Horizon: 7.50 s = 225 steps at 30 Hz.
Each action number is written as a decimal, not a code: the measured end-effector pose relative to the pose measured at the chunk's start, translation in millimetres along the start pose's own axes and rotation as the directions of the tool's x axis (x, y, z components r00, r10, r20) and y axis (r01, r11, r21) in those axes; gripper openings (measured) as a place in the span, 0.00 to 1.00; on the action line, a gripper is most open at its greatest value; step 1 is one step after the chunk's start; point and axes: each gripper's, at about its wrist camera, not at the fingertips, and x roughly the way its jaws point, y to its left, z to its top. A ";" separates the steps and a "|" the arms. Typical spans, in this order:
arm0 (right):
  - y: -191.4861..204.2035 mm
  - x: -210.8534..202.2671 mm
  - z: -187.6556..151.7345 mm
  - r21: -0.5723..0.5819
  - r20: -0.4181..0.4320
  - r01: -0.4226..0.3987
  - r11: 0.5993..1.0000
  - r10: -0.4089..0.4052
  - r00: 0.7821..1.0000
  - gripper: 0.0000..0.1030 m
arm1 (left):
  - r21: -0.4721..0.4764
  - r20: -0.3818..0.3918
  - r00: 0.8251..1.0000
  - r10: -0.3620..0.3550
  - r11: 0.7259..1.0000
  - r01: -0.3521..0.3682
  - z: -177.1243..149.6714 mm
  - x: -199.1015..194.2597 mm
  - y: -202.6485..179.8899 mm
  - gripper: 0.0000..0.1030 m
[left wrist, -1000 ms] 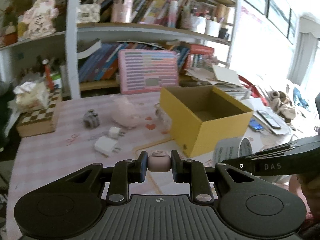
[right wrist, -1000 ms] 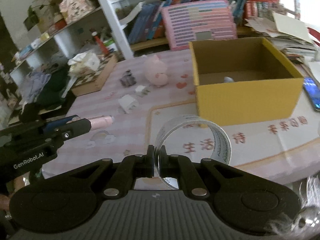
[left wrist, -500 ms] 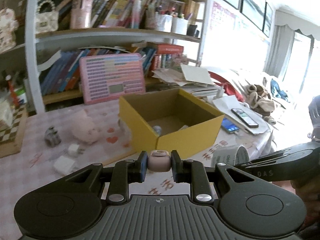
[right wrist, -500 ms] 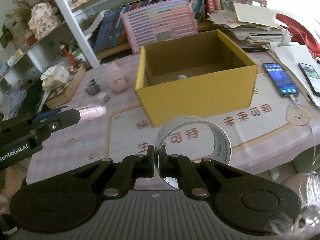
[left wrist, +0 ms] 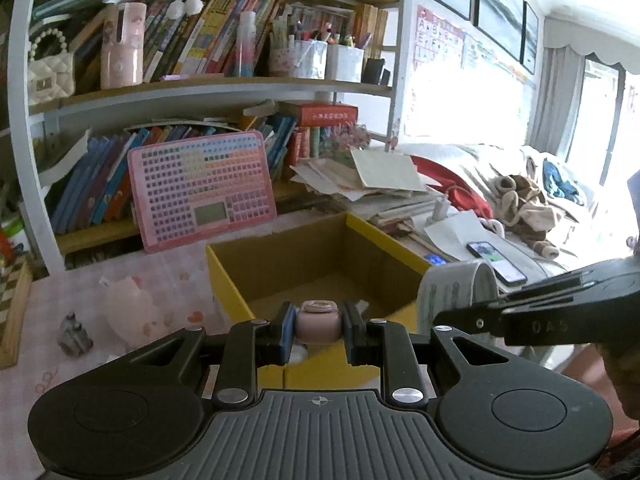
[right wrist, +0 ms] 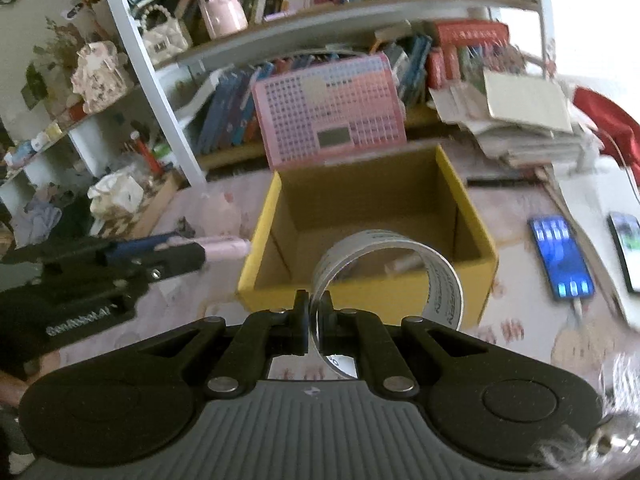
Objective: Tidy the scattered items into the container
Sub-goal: 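Carry the tape roll in the right gripper toward the yellow box while the left carries the pink stick, then open the right gripper to drop the tape roll into the yellow box while the left drops the pink stick, then lift both open grippers out of the yellow box and back away, then move the right gripper to the small white charger while the left approaches the larger white charger, then close the right gripper on the small white charger while the left grasps the larger white charger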
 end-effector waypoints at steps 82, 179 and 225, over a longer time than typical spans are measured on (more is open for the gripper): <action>-67.7 156.8 98.6 -0.177 -0.152 -0.231 0.957 0.205 0.967 0.48 | -0.079 -0.068 0.937 0.341 0.935 -0.346 16.5 92.2 -25.4 0.77; 182.0 63.7 -86.5 -0.251 -0.037 0.016 0.968 -0.026 0.999 0.74 | -0.133 -0.126 0.933 0.336 0.927 -0.352 -135.1 -117.8 123.1 0.89; 197.7 309.2 34.5 -0.238 -0.334 -0.161 0.958 0.075 0.939 0.53 | -0.162 -0.261 0.896 0.360 0.898 -0.408 -110.0 77.1 202.7 0.89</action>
